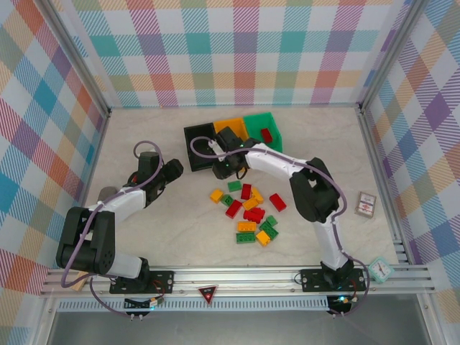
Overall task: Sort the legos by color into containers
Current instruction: Pick up the lego from the center of the table, then place the lego in the container, then pick up the lego from the center of the table.
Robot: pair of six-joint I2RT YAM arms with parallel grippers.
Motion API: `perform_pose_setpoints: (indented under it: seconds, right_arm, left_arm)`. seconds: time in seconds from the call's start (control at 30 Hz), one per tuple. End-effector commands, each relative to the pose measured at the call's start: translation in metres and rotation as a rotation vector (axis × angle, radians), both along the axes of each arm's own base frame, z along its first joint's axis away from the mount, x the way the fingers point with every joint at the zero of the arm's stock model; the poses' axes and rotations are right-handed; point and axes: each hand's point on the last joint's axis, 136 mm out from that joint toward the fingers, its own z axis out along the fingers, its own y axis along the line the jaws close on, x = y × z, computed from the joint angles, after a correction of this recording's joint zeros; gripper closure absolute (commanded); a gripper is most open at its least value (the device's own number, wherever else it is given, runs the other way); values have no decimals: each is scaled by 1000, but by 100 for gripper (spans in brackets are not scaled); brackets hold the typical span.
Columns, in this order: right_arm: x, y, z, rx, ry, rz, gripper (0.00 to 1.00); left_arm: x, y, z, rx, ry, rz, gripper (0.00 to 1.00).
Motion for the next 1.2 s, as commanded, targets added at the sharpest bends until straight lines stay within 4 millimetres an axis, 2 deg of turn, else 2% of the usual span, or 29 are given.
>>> perform_pose_setpoints:
  seconds: [0.0, 0.17, 0.33, 0.37, 0.43, 0.5, 0.63, 0.77, 1.03, 1.17]
  right_arm:
    - [0, 16, 44, 120, -25, -11, 69]
    - [18, 32, 54, 145, -33, -45, 68]
    - [49, 50, 59, 145, -62, -93, 66]
    - [55, 53, 61, 146, -70, -99, 64]
    - [60, 58, 60, 139, -63, -111, 50]
    - [58, 61, 60, 150, -46, -101, 44]
    - [40, 62, 55, 152, -28, -69, 44]
    - [8, 52, 46, 106, -21, -31, 44]
    - [-58, 22, 11, 56, 72, 11, 43]
    - [-77, 18, -10, 3, 101, 33, 41]
  left_arm:
    - [3, 1, 3, -23, -19, 10, 33]
    - [3, 0, 5, -26, -26, 8, 34]
    - [3, -2, 4, -30, -24, -3, 33]
    - [3, -2, 5, -32, -25, -2, 33]
    - [3, -2, 5, -29, -26, -3, 33]
    - [3, -2, 5, -28, -25, -3, 33]
    - [3, -3, 6, -29, -26, -6, 33]
    - [3, -3, 6, -30, -24, -6, 33]
    - [4, -4, 4, -34, -23, -9, 33]
    - [4, -4, 4, -35, -23, -10, 33]
